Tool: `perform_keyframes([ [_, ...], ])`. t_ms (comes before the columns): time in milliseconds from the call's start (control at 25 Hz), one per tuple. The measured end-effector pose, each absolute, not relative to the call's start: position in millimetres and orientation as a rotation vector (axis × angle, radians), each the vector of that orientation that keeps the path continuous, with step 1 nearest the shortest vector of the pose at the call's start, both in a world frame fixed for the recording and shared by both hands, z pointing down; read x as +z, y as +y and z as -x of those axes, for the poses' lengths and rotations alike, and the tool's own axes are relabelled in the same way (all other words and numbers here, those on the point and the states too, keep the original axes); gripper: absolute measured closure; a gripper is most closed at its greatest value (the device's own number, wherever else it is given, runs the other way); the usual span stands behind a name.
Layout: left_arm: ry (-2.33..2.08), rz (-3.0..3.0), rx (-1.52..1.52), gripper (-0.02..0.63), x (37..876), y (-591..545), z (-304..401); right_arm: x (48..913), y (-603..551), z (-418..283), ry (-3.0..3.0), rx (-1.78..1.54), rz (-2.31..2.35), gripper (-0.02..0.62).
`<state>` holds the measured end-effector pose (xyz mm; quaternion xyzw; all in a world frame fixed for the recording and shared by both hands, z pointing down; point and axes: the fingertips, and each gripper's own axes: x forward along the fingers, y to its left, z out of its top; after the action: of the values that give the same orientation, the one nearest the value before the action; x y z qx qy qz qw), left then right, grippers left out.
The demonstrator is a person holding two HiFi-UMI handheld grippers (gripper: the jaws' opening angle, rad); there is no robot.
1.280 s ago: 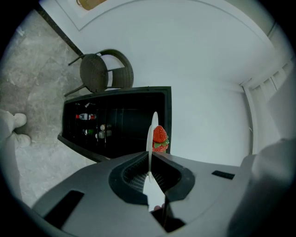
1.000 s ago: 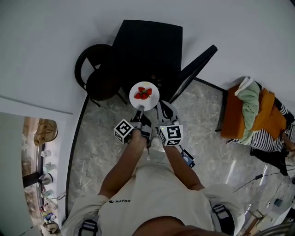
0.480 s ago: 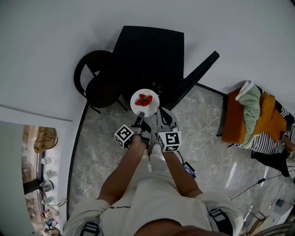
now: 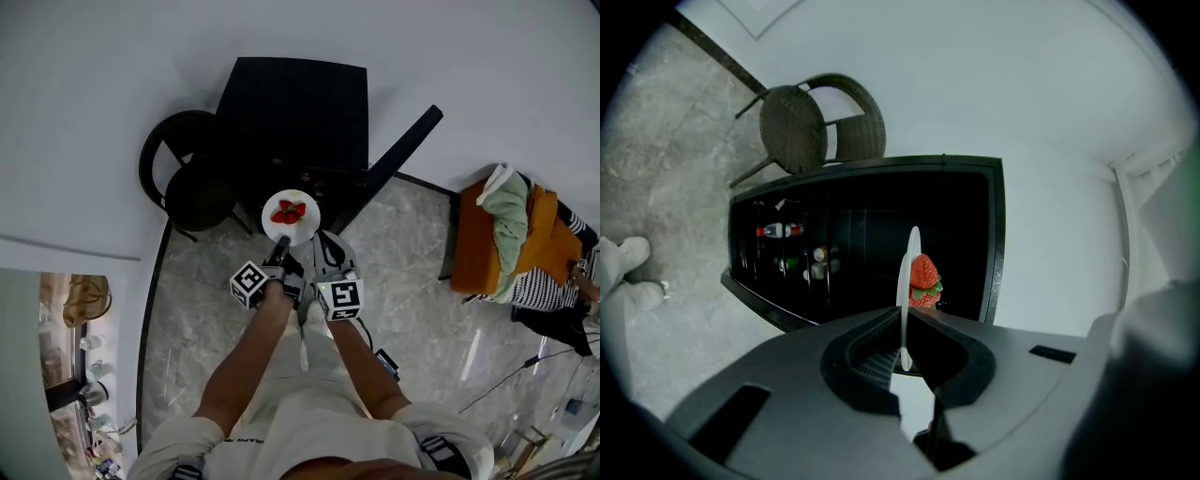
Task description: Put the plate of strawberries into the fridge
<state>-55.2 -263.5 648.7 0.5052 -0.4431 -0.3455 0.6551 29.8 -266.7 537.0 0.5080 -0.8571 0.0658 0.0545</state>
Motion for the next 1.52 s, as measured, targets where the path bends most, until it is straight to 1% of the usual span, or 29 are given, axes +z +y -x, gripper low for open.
perform_keyframes([
  [680,-0.966,-1.094,-0.792,0.594,723.7,-307.9,56.0,575.0,-286.5,-23.9,-2.587,0.213,-1.548,0.583],
  [960,-0.957,-1.124,-0.781,0.594,747.6,-323.9,51.6,585.1,-295.4,-29.9,-2.58,0.203,-1.567,0.583],
  [1520,-0.978,-1.119,-0.745,0.594,794.8,-347.8,57.7,605.0,-298.5,-19.4,-2.573,0.221,-1.586,0.583],
])
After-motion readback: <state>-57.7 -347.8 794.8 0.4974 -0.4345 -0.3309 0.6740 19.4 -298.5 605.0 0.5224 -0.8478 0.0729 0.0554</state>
